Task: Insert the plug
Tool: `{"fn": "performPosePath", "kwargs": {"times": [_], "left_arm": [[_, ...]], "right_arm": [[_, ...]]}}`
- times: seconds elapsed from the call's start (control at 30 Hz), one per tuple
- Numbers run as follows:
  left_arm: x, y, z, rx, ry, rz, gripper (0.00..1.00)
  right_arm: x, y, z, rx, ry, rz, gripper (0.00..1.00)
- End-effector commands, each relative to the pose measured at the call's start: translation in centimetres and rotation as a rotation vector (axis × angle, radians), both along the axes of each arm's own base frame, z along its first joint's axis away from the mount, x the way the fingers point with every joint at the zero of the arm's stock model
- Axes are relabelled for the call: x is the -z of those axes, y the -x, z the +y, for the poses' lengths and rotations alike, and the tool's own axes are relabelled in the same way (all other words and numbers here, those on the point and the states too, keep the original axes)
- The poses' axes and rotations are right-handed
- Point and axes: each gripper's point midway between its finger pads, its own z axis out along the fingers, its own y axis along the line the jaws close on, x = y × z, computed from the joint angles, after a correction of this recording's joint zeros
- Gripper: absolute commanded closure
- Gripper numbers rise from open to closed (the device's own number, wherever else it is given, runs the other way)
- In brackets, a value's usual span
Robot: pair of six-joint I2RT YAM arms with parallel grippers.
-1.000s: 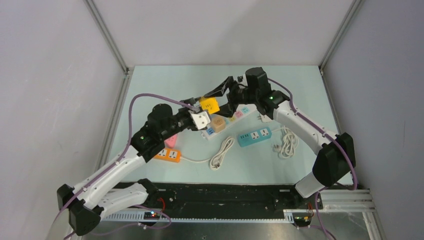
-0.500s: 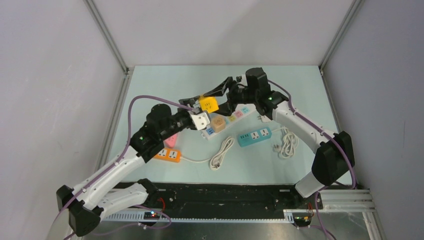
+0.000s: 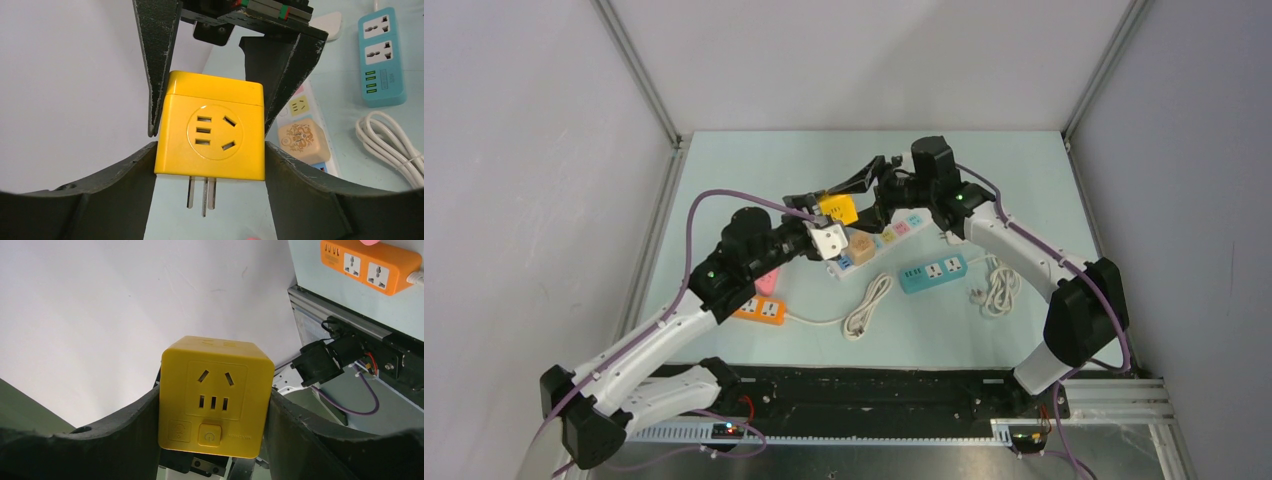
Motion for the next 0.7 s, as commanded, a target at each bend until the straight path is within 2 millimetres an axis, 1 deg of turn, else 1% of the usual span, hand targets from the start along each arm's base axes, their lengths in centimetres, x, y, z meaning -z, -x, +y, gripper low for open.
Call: {"fn": "performPosePath", "kwargs": {"times": [0.0,0.13,0.2,0.4,0.67], "left_arm": [[0.7,0.5,-0.4,0.025,-0.015,-0.002,0.25],[1.6,0.4,0.1,0.013,-0.052,0.007,0.38],[2.2,0.4,0.3,0.008,-0.076,0.022,0.38],[3.0,0.2,0.4,-0.005,-0.097,0.040,0.28],[3.4,-0.2,0.8,-0.036,-0.112,0.043,0.19]], "right_arm": [[-2.9,0.6,0.0,-0.039,-0.074,-0.066,1.00],[-3.1,0.5,-0.3,-0.030,-0.070,-0.075,1.00],[-3.1,0.4,-0.5,-0.024,-0.065,-0.079,1.00],[-3.0,0.5,-0.7,-0.022,-0.059,-0.081,1.00],[-3.0,0.4,-1.0,-0.010,-0.046,-0.097,1.00]]}}
